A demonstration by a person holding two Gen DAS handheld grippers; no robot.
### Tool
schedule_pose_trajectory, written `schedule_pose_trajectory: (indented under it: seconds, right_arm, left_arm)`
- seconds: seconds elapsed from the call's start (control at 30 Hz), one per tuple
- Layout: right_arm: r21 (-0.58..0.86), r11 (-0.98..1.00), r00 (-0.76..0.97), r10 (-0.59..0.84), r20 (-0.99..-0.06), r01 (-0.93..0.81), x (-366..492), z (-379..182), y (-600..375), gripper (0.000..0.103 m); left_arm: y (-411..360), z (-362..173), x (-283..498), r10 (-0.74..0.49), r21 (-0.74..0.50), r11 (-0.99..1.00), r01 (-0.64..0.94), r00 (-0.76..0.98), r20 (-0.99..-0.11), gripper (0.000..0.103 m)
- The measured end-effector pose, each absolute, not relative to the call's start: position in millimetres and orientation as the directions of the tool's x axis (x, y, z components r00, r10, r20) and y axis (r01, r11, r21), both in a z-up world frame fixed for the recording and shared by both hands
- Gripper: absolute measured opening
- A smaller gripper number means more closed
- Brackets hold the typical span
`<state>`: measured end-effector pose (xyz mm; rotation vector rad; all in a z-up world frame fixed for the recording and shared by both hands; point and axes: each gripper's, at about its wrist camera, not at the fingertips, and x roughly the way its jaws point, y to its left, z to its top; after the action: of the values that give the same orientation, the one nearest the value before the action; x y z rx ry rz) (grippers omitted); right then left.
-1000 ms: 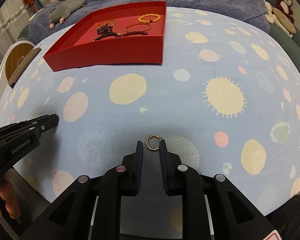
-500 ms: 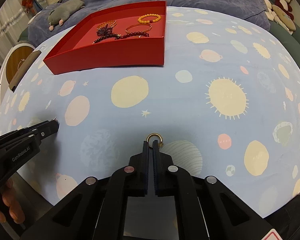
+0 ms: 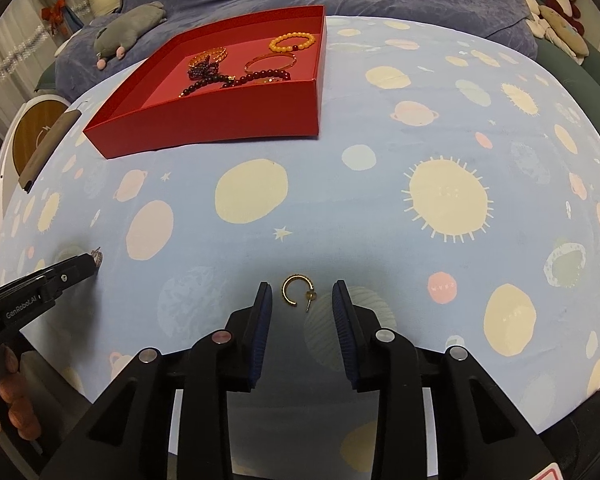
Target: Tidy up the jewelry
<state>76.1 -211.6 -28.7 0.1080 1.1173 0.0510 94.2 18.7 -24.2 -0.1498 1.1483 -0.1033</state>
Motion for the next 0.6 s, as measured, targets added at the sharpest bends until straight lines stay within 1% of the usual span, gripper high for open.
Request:
schedule_pose_trajectory:
  seconds: [0.03,0.1,0.13,0.17,0.23,0.43,0.6]
  right_arm:
    - [0.107,0.994,0.439,0.092,-0.894,0.008,76.4,-28.9,-210.5,0.031]
    - [0.096,0.995,0.440,0.086,-0.894,-0.001,78.0,-28.9,-208.7,0.031]
    - [0.093,0.996,0.441,0.085,-0.893,-0.003,78.6,-29.0,-208.5,0.029]
    - [0.089,0.996,0.443,0.081,-0.893,-0.003,79.3,-29.2,-208.2,0.024]
    - [0.087,0.996,0.443,0.079,-0.893,-0.003,80.2,-29.4,-208.4,0.018]
    - [0.091,0.996,0.442,0.083,-0.893,-0.005,79.8,-29.1,-209.6,0.017]
    - [0.095,0.995,0.438,0.088,-0.895,-0.004,77.7,-28.9,-207.9,0.017]
  left_arm:
    - [20.1,-23.8,93.0,-0.157,-0.171,0.985,0.003,0.409,-0.899,0.025]
    - [22.9,-23.6,91.1,-0.157,-0.172,0.985,0.001,0.412,-0.897,0.026]
    - [23.8,-23.9,90.7,-0.157,-0.172,0.985,0.000,0.412,-0.898,0.026]
    - [24.1,-24.6,91.0,-0.153,-0.169,0.986,-0.002,0.410,-0.899,0.026]
    - [23.8,-24.9,92.0,-0.154,-0.170,0.985,-0.004,0.411,-0.899,0.026]
    - [10.2,-23.3,94.2,-0.166,-0.165,0.986,0.038,0.410,-0.897,0.026]
    - [0.0,-25.8,97.8,-0.145,-0.132,0.989,0.060,0.415,-0.898,0.026]
